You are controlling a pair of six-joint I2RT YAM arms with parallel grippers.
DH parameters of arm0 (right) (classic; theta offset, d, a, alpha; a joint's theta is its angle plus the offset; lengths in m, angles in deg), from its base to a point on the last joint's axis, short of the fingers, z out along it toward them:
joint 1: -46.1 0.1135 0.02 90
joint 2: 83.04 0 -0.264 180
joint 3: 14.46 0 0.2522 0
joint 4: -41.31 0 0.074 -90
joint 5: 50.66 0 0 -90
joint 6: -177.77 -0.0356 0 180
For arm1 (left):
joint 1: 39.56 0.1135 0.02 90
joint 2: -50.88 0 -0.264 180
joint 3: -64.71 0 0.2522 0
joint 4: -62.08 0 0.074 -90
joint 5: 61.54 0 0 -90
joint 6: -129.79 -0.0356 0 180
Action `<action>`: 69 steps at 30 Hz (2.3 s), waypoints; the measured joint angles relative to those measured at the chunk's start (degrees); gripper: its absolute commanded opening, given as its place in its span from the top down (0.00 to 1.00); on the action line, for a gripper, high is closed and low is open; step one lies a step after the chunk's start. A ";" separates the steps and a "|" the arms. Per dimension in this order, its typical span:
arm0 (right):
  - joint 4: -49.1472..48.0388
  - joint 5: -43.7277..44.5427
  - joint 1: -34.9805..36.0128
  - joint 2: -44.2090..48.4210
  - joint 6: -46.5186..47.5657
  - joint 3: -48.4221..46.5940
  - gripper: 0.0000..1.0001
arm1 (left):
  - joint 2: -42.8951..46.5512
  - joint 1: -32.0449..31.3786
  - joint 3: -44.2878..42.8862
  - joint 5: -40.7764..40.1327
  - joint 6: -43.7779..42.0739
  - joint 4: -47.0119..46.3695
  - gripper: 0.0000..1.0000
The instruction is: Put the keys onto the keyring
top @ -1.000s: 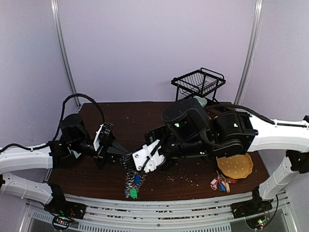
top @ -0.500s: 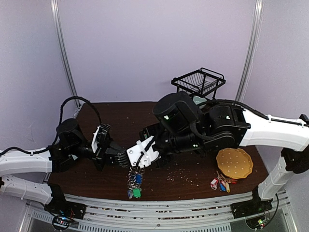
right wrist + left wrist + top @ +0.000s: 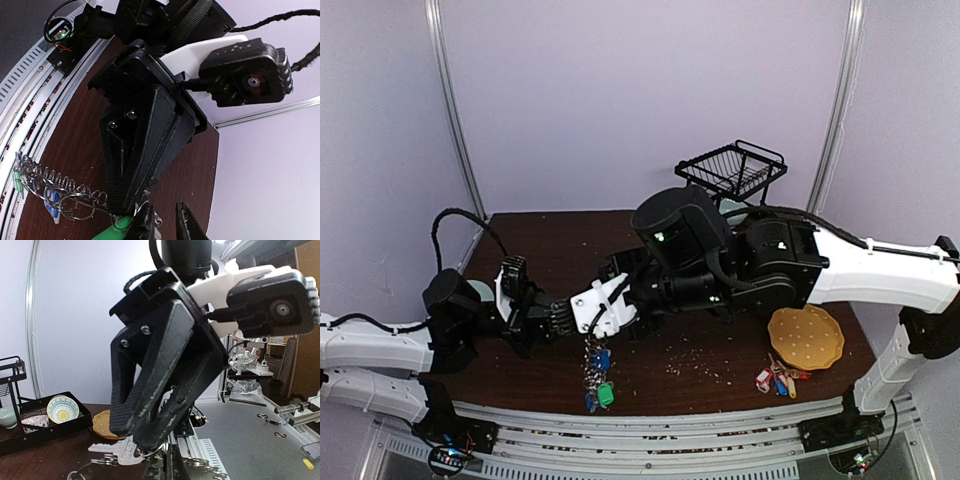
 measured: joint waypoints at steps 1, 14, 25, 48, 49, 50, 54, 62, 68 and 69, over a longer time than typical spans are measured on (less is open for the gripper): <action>-0.17 0.22 0.00 -0.02 -0.15 0.00 0.80 | -0.13 -0.17 0.20 -0.50 0.20 -0.61 1.00; -0.66 2.34 -0.61 -0.33 -1.51 -0.92 0.73 | -1.46 -0.48 4.26 -4.09 2.40 -11.52 1.00; -0.50 2.16 -1.57 -0.33 -3.82 -2.38 0.68 | -2.16 -0.46 5.46 -5.68 3.87 -17.51 1.00; -14.56 -12.55 -2.19 12.28 -41.75 10.97 0.81 | -0.81 -0.48 5.64 -10.08 1.64 -16.41 1.00; -16.28 -13.20 -2.19 12.17 -43.32 12.59 0.82 | -0.81 -0.48 5.64 -10.21 1.44 -16.41 1.00; -17.57 -13.70 -2.19 11.98 -45.09 14.21 0.82 | -0.81 -0.48 5.64 -10.29 1.29 -16.41 1.00; -20.63 -14.56 -2.21 10.36 -49.57 17.73 0.84 | -0.81 -0.48 5.64 -10.49 1.03 -16.41 1.00; -26.60 -14.56 -4.90 10.12 -55.04 21.59 0.83 | -0.17 -0.48 5.64 -10.60 0.48 -16.39 1.00; -28.15 -14.64 -5.70 9.81 -55.43 21.66 0.82 | 0.15 -0.46 5.64 -10.60 -0.28 -16.39 1.00; -28.30 -14.69 -5.70 9.62 -55.43 21.64 0.83 | 0.15 -0.48 5.64 -10.60 -0.39 -16.39 1.00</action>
